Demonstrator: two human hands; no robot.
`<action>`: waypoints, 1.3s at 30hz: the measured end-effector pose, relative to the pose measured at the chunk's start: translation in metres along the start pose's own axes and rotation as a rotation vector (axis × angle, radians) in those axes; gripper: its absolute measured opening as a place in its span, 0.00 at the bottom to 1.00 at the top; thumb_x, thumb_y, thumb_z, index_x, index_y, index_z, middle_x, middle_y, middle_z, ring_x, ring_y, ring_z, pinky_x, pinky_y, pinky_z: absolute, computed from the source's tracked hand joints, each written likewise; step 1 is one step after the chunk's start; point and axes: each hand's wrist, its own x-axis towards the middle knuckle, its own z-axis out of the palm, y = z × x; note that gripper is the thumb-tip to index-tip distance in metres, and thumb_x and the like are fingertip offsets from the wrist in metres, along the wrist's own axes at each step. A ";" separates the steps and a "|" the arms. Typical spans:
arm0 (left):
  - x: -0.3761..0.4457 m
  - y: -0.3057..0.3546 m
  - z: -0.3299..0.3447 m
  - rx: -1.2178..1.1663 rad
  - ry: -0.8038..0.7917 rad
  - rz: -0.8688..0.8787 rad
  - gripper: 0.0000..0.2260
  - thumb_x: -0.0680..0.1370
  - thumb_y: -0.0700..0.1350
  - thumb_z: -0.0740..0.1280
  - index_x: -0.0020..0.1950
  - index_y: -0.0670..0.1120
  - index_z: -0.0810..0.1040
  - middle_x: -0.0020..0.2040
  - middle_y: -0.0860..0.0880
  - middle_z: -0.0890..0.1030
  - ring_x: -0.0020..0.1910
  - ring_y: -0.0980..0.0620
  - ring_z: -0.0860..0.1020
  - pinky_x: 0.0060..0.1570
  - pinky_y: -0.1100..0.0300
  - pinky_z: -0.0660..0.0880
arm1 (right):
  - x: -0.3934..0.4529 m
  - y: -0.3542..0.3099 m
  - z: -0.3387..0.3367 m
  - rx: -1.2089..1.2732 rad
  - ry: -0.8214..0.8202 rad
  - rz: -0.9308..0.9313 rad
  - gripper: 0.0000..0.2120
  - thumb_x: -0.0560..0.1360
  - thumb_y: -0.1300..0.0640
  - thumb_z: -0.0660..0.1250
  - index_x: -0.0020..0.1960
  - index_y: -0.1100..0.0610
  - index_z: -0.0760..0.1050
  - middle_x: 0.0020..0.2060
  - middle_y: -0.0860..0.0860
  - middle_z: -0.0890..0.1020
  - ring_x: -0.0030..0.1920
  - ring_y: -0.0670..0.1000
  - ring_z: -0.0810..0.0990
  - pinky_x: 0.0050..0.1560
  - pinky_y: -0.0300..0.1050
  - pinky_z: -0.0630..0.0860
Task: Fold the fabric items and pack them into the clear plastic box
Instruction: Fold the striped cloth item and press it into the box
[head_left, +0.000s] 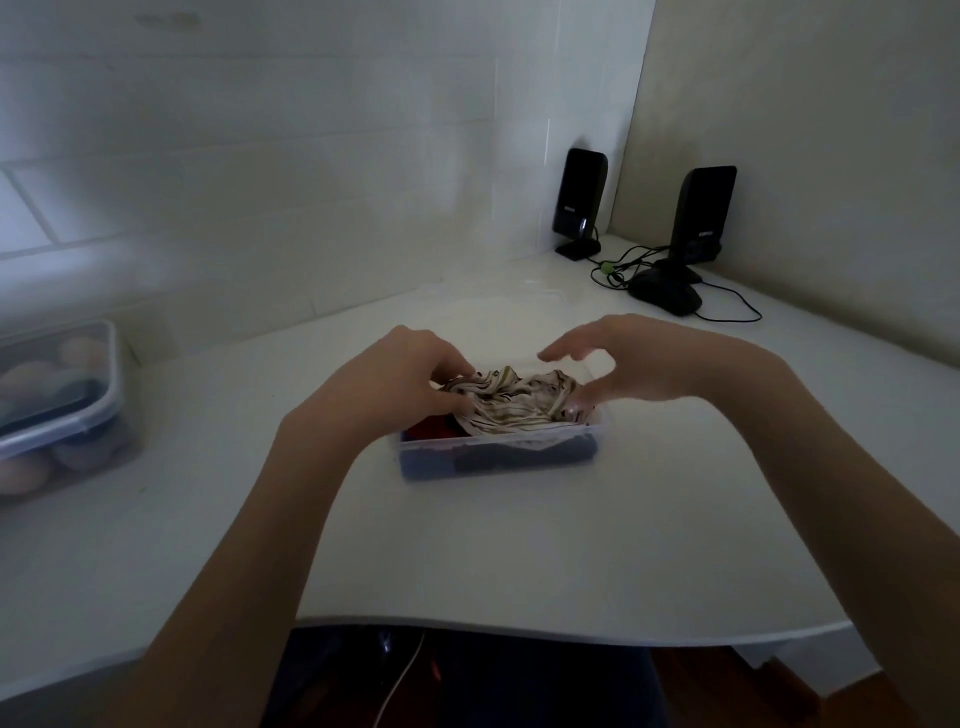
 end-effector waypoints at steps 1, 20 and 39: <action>0.000 0.000 0.000 0.009 0.028 0.012 0.17 0.72 0.50 0.71 0.61 0.51 0.79 0.57 0.50 0.82 0.53 0.54 0.78 0.55 0.60 0.73 | -0.001 0.000 -0.002 0.012 0.018 -0.005 0.24 0.71 0.50 0.72 0.65 0.45 0.72 0.51 0.42 0.72 0.54 0.42 0.70 0.54 0.40 0.65; 0.018 0.012 0.012 0.250 -0.120 -0.006 0.15 0.73 0.50 0.71 0.59 0.52 0.80 0.54 0.50 0.83 0.51 0.48 0.79 0.52 0.58 0.74 | 0.021 0.003 0.029 -0.591 0.023 -0.061 0.12 0.75 0.45 0.62 0.55 0.45 0.79 0.48 0.44 0.81 0.61 0.50 0.70 0.68 0.60 0.49; 0.000 -0.059 0.020 -0.730 0.590 -0.273 0.06 0.77 0.43 0.65 0.53 0.46 0.78 0.45 0.44 0.82 0.38 0.53 0.81 0.34 0.62 0.80 | 0.014 0.051 0.041 0.626 0.437 0.107 0.23 0.75 0.47 0.65 0.69 0.48 0.66 0.65 0.49 0.73 0.60 0.49 0.76 0.58 0.47 0.74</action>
